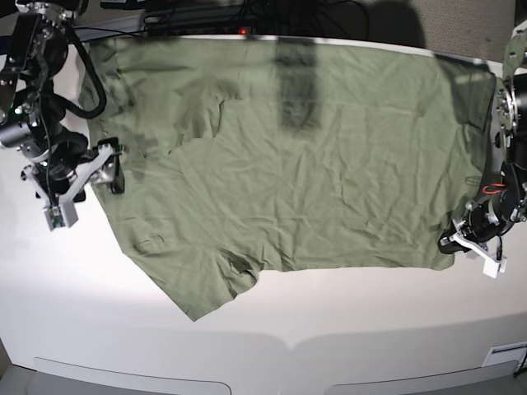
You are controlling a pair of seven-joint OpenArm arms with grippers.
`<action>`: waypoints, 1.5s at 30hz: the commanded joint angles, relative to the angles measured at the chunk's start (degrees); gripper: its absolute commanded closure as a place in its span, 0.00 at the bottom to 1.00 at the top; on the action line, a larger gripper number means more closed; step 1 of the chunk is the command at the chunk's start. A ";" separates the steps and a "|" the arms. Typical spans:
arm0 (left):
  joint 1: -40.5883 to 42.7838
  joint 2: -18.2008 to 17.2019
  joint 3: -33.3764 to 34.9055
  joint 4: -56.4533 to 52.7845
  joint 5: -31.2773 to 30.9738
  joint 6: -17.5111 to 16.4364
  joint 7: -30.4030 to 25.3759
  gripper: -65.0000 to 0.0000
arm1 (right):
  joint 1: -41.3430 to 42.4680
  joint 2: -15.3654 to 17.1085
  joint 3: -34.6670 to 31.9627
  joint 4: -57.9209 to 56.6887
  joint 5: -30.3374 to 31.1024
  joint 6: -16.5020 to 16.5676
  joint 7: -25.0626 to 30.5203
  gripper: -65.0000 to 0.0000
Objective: Fold the T-shirt properly
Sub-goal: 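Move the right gripper along the sleeve edge and grasp the hem corner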
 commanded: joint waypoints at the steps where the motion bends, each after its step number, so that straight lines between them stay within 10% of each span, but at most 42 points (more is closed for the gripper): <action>1: -1.75 -0.96 -0.13 0.70 -1.09 -0.62 -1.29 1.00 | 1.49 0.81 0.37 0.55 0.04 -0.07 2.19 0.34; 26: -1.73 -0.52 -0.13 0.70 -1.09 -0.62 -1.27 1.00 | 46.38 0.83 0.37 -67.63 -8.04 3.80 5.55 0.34; 45: -1.73 -0.52 -0.13 0.70 -1.09 -0.62 -1.27 1.00 | 49.16 -1.11 0.37 -79.65 -7.52 10.27 6.05 0.35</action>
